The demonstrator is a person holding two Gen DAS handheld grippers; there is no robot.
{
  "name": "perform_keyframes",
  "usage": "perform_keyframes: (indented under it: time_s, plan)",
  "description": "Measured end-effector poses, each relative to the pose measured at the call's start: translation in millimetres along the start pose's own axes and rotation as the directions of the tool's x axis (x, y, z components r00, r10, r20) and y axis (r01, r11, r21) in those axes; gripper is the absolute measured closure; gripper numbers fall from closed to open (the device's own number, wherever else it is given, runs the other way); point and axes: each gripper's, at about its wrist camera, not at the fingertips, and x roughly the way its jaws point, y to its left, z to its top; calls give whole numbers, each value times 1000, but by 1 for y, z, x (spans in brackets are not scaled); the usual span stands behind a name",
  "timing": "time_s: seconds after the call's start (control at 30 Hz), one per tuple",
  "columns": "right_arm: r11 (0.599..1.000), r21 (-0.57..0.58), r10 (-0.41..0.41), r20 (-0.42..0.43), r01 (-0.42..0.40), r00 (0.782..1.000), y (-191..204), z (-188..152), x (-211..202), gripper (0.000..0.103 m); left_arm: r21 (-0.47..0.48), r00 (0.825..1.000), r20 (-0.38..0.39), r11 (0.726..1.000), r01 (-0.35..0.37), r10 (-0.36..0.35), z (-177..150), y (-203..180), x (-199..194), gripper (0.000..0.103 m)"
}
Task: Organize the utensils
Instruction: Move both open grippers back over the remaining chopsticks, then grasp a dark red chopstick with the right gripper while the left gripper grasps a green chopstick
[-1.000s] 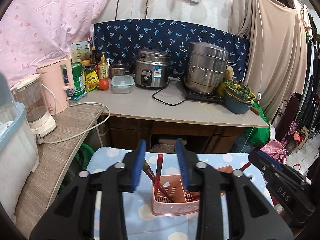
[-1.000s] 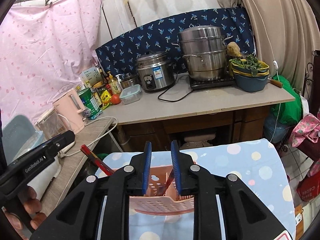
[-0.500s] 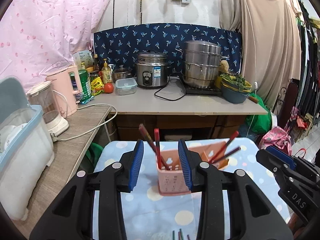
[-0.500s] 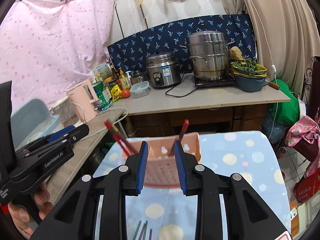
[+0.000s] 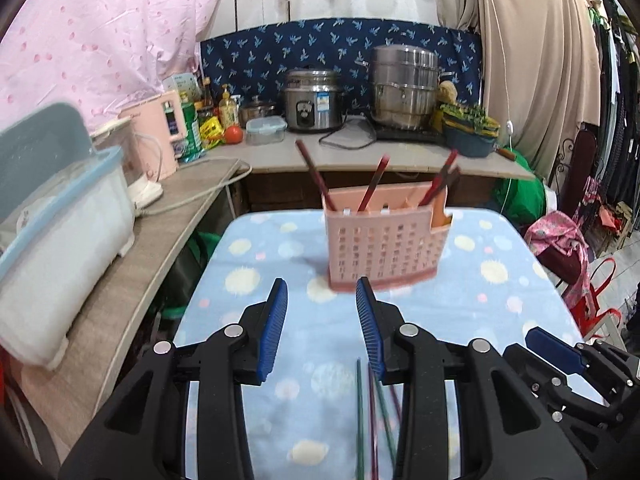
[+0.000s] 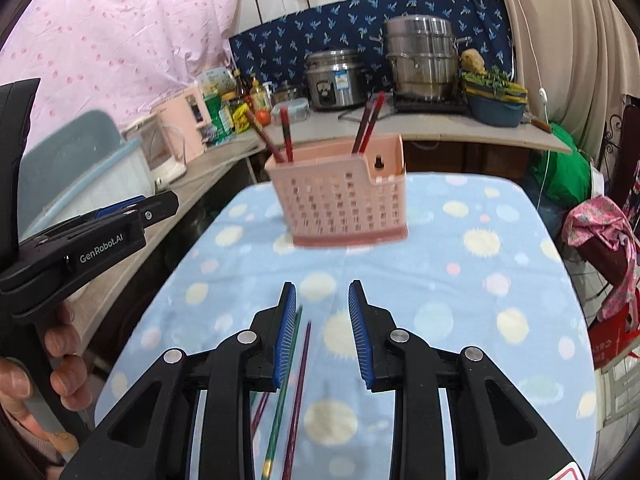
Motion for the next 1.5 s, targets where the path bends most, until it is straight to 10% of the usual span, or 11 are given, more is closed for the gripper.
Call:
perform_keyframes:
  time_s: [0.57,1.5]
  plan:
    - [1000,-6,-4,-229,2,973,12,-122,17,76,-10,973,-230,1000,-11,8,-127,17,11,69]
    - [994,-105,-63,-297,33,953,36,-152,33,82,-30,949,-313,999,19,-27,-169,16,10,69]
